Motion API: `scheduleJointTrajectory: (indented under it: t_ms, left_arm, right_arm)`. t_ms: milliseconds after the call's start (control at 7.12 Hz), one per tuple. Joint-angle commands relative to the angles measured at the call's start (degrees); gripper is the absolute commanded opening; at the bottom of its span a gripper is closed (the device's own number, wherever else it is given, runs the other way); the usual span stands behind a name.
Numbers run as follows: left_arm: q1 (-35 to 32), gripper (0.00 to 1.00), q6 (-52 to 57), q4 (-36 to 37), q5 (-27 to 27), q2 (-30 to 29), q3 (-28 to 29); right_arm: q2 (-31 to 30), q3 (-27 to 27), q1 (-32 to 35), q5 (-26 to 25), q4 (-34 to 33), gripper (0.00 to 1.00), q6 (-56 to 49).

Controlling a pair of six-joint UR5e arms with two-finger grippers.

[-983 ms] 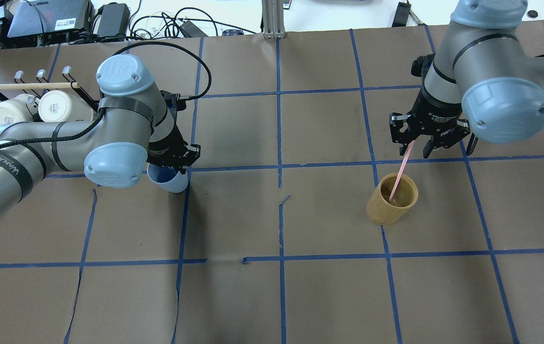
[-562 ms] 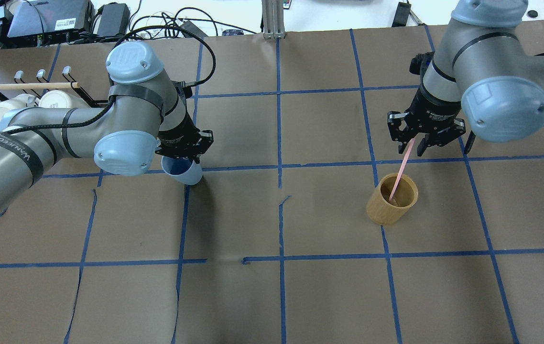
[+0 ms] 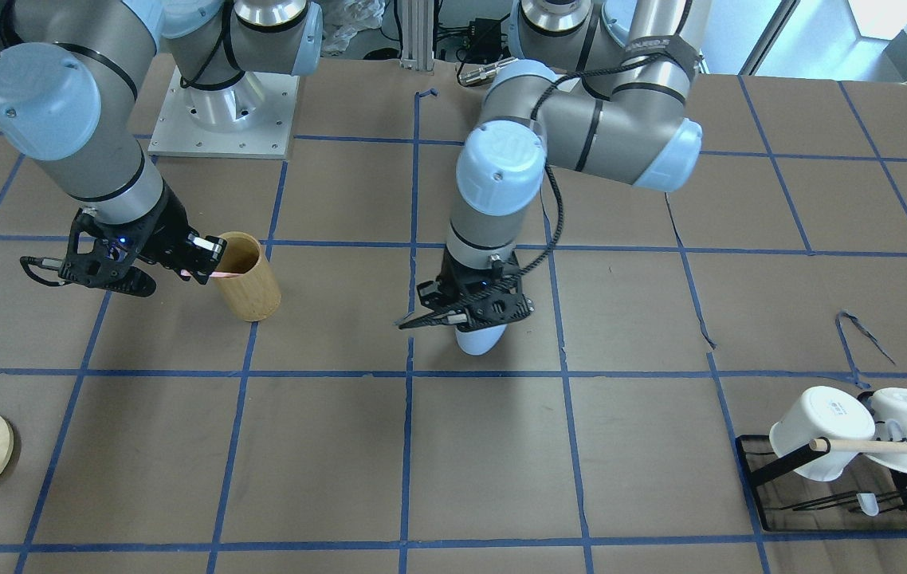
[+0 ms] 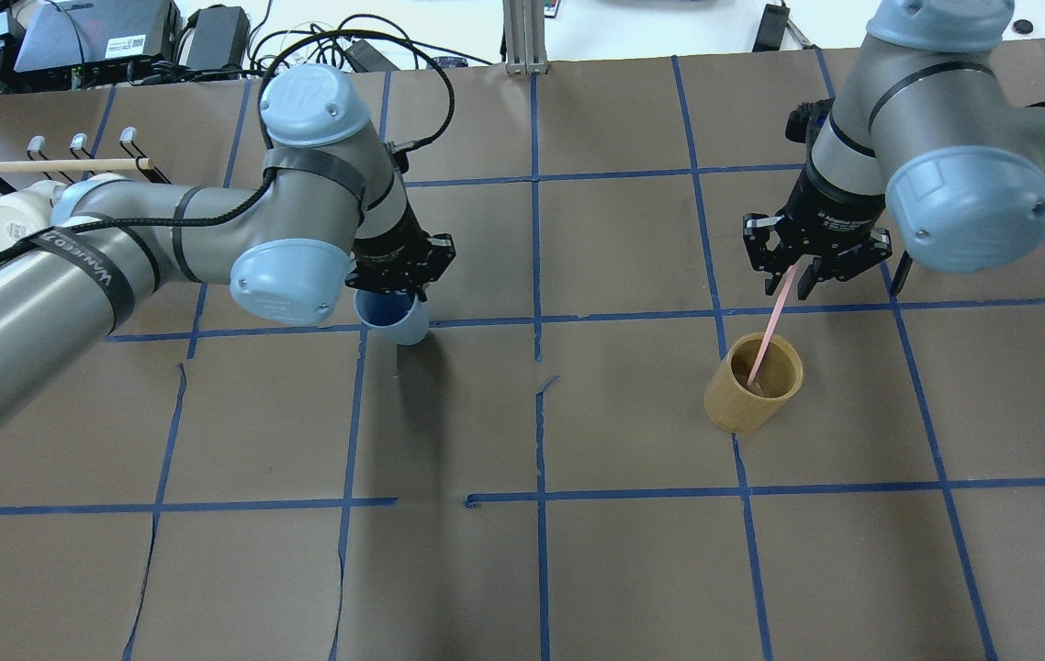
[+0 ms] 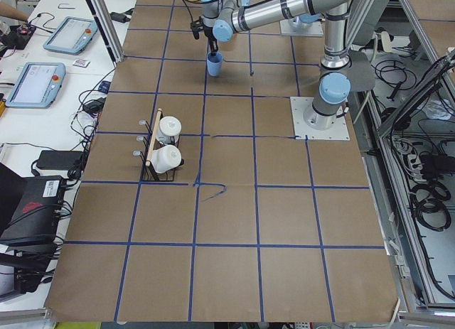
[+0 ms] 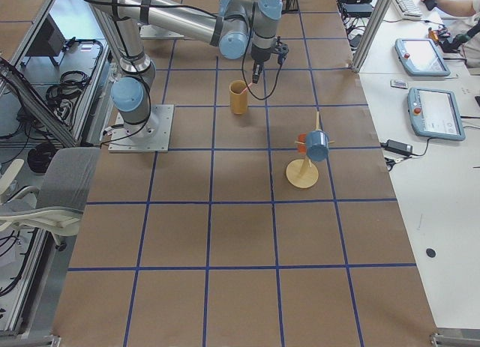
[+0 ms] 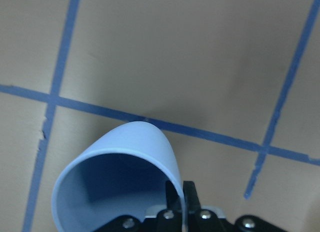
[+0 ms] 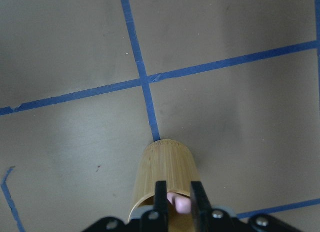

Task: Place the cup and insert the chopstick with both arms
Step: 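Set the blue cup nearer the robot with left gripper while right lifts chopstick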

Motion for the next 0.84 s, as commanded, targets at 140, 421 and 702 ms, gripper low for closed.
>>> scheduleJointTrajectory:
  t_ms: [140, 421, 702]
  left_arm:
    - [-10.92, 0.0, -8.31, -2.66, -0.35, 2.21, -3.84]
    - [-11.54, 0.0, -11.89, -3.03, -1.93, 3.8, -4.65]
    - [-11.98, 0.0, -12.18, -3.46, -2.73, 3.8, -4.91]
  right_arm:
    - [-0.09, -1.42, 0.0, -0.03, 0.35, 0.0, 0.09]
    - [-0.78, -3.36, 0.0, -0.21, 1.05, 0.0, 0.18]
    - [-1.84, -6.51, 0.09, -0.12, 4.98, 0.0, 0.18]
